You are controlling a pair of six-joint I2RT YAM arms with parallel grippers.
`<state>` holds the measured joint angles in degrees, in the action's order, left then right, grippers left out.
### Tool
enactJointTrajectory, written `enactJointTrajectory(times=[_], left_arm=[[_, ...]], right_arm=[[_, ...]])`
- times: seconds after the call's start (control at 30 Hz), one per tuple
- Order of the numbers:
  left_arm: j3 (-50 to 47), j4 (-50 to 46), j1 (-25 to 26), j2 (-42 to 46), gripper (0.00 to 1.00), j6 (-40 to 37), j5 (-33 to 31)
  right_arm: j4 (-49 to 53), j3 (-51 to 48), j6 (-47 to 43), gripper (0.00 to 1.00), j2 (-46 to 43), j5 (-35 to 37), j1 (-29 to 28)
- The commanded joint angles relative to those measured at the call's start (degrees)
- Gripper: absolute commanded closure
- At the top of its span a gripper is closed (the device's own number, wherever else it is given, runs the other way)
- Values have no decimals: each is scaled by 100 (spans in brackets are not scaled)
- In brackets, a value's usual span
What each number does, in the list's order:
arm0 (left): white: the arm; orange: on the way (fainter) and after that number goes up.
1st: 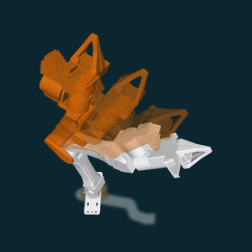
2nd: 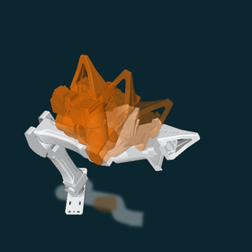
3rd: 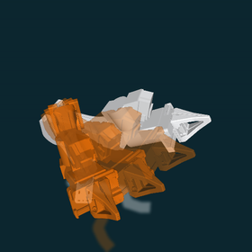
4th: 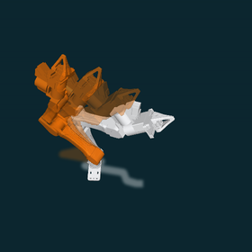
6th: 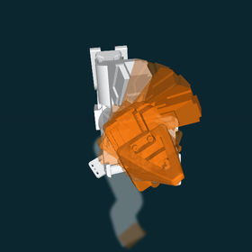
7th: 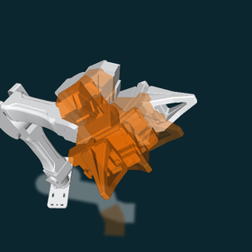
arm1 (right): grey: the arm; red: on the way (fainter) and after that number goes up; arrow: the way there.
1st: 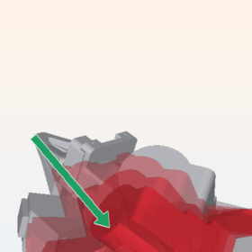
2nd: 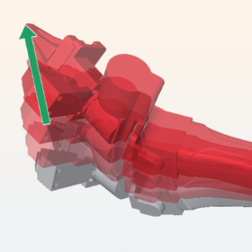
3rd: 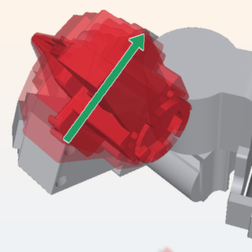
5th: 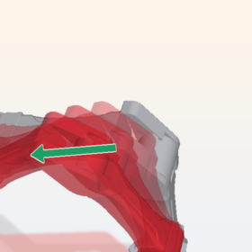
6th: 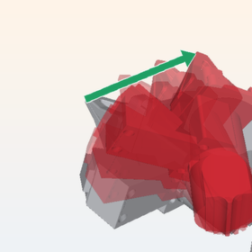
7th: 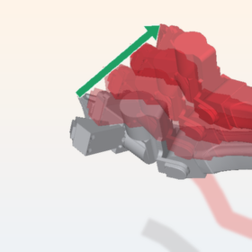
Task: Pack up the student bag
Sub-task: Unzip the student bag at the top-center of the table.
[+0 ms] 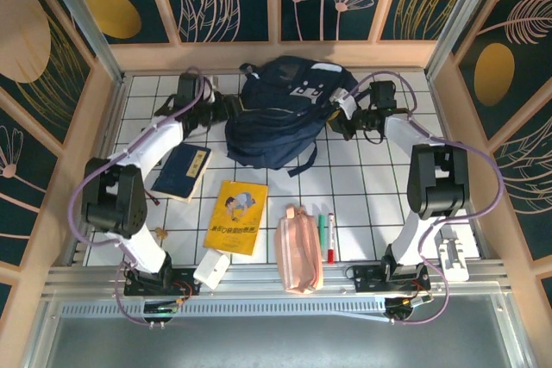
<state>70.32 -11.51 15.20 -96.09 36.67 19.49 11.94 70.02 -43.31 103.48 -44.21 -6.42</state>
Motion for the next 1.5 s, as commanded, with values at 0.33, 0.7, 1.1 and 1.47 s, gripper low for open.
enactJointTrajectory(times=[0.33, 0.7, 1.1, 1.47], left_arm=[[-1593, -112, 82, 540, 41, 2437, 317], [-1960, 453, 175, 332, 57, 3389, 281], [-2405, 1063, 396, 243, 78, 4024, 219], [-1793, 255, 400, -174, 54, 4262, -252]], right_arm=[[-104, 364, 224, 100, 365, 7, -70], [-110, 323, 199, 100, 338, 105, -59], [-72, 278, 12, 100, 392, 227, -139], [-130, 168, -97, 100, 455, 254, -141]])
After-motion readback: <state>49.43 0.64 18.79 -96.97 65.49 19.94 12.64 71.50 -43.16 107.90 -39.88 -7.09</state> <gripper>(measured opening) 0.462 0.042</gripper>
